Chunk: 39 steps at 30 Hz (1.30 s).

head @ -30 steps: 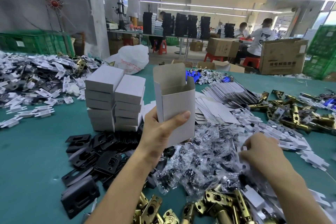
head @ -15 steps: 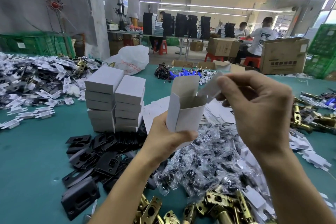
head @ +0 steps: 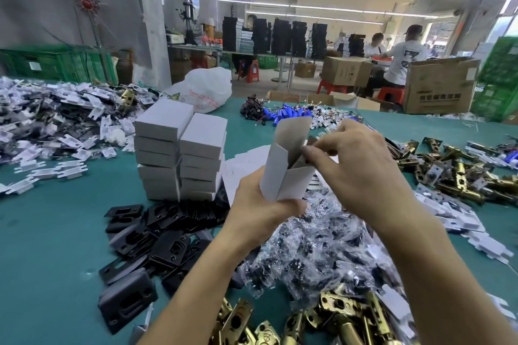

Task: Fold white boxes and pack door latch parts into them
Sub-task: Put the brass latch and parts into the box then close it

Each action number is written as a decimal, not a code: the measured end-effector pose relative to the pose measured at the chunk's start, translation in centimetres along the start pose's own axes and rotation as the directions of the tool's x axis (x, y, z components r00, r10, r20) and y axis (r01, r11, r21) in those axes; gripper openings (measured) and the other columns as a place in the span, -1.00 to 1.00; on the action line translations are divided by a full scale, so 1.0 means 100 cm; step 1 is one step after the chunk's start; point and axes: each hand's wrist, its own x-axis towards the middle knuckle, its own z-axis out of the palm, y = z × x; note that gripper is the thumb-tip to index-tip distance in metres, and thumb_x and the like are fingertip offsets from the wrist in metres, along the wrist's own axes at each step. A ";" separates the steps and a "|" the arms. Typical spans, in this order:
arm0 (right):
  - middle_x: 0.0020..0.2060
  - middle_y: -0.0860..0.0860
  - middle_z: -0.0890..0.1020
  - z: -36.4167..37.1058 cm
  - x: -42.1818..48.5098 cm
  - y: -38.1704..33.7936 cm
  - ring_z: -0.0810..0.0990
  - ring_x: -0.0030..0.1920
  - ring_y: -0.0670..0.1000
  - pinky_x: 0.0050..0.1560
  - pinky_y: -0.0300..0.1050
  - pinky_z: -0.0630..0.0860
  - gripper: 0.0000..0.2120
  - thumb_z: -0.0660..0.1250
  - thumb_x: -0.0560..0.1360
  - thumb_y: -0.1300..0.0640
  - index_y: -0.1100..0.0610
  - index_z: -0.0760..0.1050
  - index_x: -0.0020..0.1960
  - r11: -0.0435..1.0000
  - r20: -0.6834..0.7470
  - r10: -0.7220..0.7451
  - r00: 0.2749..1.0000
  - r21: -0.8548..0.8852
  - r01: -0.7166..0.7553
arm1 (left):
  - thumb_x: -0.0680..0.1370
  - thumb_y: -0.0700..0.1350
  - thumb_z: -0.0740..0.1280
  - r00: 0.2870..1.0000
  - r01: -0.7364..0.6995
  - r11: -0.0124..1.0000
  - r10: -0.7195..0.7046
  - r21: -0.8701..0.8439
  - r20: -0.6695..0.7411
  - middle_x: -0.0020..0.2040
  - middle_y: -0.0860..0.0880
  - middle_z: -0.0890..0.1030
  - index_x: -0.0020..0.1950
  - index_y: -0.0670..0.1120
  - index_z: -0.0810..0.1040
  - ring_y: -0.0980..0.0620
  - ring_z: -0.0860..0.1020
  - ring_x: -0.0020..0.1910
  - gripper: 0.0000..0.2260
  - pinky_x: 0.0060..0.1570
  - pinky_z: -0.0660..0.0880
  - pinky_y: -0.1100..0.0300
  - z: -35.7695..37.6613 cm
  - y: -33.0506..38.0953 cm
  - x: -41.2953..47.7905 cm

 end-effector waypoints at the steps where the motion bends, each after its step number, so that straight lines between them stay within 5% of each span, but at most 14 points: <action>1: -0.22 -0.03 0.42 -0.001 0.002 0.002 0.41 -0.16 -0.09 -0.15 -0.06 0.25 -0.72 0.26 0.57 -0.12 -0.06 0.70 -0.09 1.000 0.061 0.021 0.998 -0.010 -0.021 | 0.27 -0.18 0.48 1.000 0.007 1.000 -0.007 0.005 -0.008 -0.23 0.08 0.59 0.02 -0.08 0.66 0.08 0.52 -0.22 -0.68 -0.20 0.47 0.10 0.000 -0.001 0.000; 3: -0.25 -0.02 0.38 -0.002 0.004 0.004 0.36 -0.14 -0.21 -0.22 -0.04 0.10 -0.56 0.11 0.56 -0.21 -0.04 0.71 -0.08 1.000 0.163 0.019 0.986 -0.012 -0.018 | 0.26 -0.16 0.48 0.999 0.032 0.999 -0.031 0.014 -0.029 -0.21 0.05 0.59 0.00 -0.09 0.65 0.08 0.52 -0.22 -0.68 -0.19 0.46 0.10 0.000 -0.002 0.001; 6: -0.25 0.01 0.42 -0.001 0.004 0.004 0.33 -0.07 -0.34 -0.24 -0.10 0.16 -0.55 0.11 0.57 -0.18 0.05 0.69 -0.05 1.000 0.220 -0.012 0.975 0.029 0.005 | 0.26 -0.15 0.49 0.998 0.050 0.999 -0.049 0.017 -0.028 -0.23 0.05 0.58 -0.01 -0.10 0.64 0.08 0.50 -0.23 -0.69 -0.20 0.45 0.09 0.000 -0.004 0.002; 9: -0.22 -0.11 0.39 0.000 0.002 0.004 0.37 -0.15 -0.14 -0.20 -0.11 0.20 -0.78 0.20 0.60 -0.09 -0.12 0.62 -0.06 0.999 0.135 0.022 0.991 0.043 -0.028 | 0.27 -0.14 0.50 0.999 0.039 0.999 -0.039 0.019 -0.016 -0.19 0.03 0.59 0.02 -0.06 0.65 0.06 0.51 -0.20 -0.68 -0.18 0.45 0.09 -0.001 -0.005 0.002; 13: -0.26 -0.03 0.55 0.002 0.003 0.004 0.47 -0.12 0.07 -0.20 -0.02 0.29 -0.70 0.14 0.64 -0.03 0.00 0.59 -0.13 0.998 0.206 0.053 0.977 -0.041 -0.045 | 0.26 -0.12 0.50 0.999 0.041 0.997 -0.040 0.061 -0.011 -0.19 0.09 0.58 0.03 -0.01 0.65 0.07 0.50 -0.21 -0.66 -0.20 0.44 0.11 0.000 -0.008 0.002; 21: -0.21 0.01 0.71 0.003 0.002 0.003 0.61 -0.11 0.06 -0.04 0.00 0.50 -0.78 0.30 0.58 0.01 -0.02 0.70 -0.12 0.953 0.244 0.037 0.969 0.285 -0.108 | 0.27 -0.11 0.50 0.999 0.006 0.994 -0.002 0.108 -0.036 -0.23 0.09 0.55 0.03 -0.03 0.63 0.04 0.50 -0.24 -0.66 -0.27 0.46 0.06 -0.002 -0.007 0.002; 27: -0.17 0.10 0.71 0.010 0.003 0.008 0.60 -0.10 0.08 -0.04 -0.01 0.51 -0.66 0.20 0.62 -0.07 0.06 0.70 -0.05 0.976 0.222 0.074 0.972 0.183 -0.116 | 0.27 -0.09 0.49 0.998 0.012 0.989 -0.002 0.148 -0.067 -0.19 0.14 0.57 0.02 0.05 0.62 0.05 0.53 -0.19 -0.67 -0.23 0.57 -0.06 0.000 -0.008 0.003; 31: -0.26 0.08 0.66 0.012 -0.002 0.010 0.60 -0.22 0.07 -0.17 -0.01 0.51 -0.69 0.20 0.60 -0.10 0.02 0.65 -0.10 0.947 0.080 0.081 0.994 0.304 -0.101 | 0.26 -0.05 0.45 0.987 0.056 0.989 -0.034 0.140 -0.157 -0.25 0.13 0.60 -0.05 0.05 0.62 0.16 0.52 -0.29 -0.73 -0.32 0.49 0.20 0.000 -0.009 0.004; 35: -0.29 -0.02 0.58 0.025 -0.003 0.017 0.63 -0.22 0.14 -0.15 0.13 0.55 -0.78 0.26 0.60 -0.04 0.03 0.48 -0.17 0.872 -0.106 0.262 0.959 0.452 -0.189 | 0.27 0.03 0.51 0.944 0.110 0.992 -0.086 0.056 -0.319 -0.20 0.14 0.68 -0.11 0.13 0.62 0.17 0.63 -0.21 -0.78 -0.32 0.52 0.35 -0.004 -0.010 0.007; 39: -0.24 0.02 0.63 0.054 -0.004 0.026 0.65 -0.18 0.11 -0.20 -0.02 0.56 -0.81 0.25 0.61 0.07 0.12 0.51 -0.13 0.907 0.317 0.268 0.910 0.236 -0.349 | 0.35 0.01 0.58 0.887 0.059 0.998 -0.041 0.024 -0.461 -0.26 0.23 0.68 -0.21 0.16 0.62 0.26 0.63 -0.30 -0.84 -0.39 0.54 0.36 -0.014 -0.006 0.009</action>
